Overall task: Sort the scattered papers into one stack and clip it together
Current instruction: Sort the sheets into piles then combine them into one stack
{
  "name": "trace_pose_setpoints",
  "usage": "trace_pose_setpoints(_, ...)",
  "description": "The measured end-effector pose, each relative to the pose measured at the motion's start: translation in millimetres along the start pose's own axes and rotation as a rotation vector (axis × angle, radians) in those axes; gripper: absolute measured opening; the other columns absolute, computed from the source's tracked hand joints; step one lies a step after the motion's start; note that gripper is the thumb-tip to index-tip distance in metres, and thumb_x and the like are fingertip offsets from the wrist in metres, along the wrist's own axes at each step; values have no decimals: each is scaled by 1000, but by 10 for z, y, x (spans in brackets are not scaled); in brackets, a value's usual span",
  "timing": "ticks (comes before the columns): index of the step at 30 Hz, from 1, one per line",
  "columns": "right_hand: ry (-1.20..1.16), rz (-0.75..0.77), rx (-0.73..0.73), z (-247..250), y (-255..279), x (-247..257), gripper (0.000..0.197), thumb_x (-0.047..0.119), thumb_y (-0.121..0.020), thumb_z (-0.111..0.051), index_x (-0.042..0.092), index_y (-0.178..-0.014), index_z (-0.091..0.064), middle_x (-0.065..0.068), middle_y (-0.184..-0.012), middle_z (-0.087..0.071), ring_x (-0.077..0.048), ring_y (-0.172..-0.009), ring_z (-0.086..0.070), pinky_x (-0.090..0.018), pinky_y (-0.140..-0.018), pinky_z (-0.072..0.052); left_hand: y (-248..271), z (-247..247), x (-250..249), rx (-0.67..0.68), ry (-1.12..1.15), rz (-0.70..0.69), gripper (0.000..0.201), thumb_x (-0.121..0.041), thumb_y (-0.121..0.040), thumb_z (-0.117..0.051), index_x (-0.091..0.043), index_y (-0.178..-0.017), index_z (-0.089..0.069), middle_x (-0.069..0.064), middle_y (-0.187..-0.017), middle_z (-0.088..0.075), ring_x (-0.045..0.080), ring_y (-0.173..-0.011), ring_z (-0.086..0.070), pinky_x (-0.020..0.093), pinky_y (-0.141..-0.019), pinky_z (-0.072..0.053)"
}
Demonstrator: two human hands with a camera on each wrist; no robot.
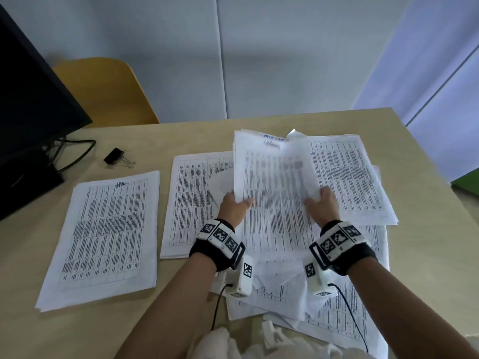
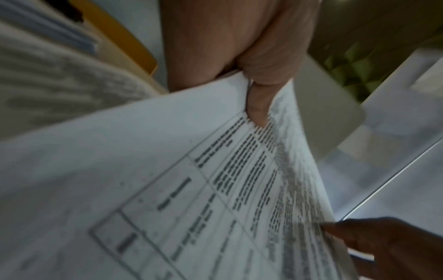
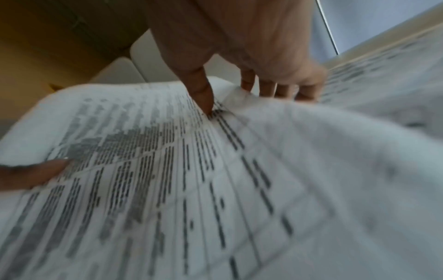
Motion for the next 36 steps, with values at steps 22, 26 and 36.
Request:
trace_pose_setpoints(22,-589,350,-211,596,452,969,15,14,-88,-57,7,-76,-53,2,-58,-46,4,-39,-46,-11,-40,-38,83,333,131,-109,-455,133,99,-43,-76,-70,3,-144,-15,25,-150,-19,35,-139,-24,42,-115,-27)
trace_pose_setpoints(26,-586,383,-312,813,334,1037,19,17,-89,-56,12,-71,-51,4,-58,-43,-5,-48,-40,-18,-45,-35,93,282,264,-206,-462,244,99,-35,-76,-73,3,-143,-12,22,-148,-17,36,-139,-20,45,-112,-27)
trace_pose_setpoints(36,-325,230,-239,768,94,615,18,19,-92,-51,11,-75,-52,2,-56,-41,-4,-44,-42,-11,-34,-32,-21,213,-31,-205,-336,-163,25,8,-86,-39,-4,-102,-54,13,-86,-61,20,-66,-51,11,-47,-36)
Point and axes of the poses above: each hand's wrist, its own y-axis away from the middle knuckle, its own z-axis out of the back of the hand, x = y × z, the point moved 9 cm from there along -y, towards the middle knuckle
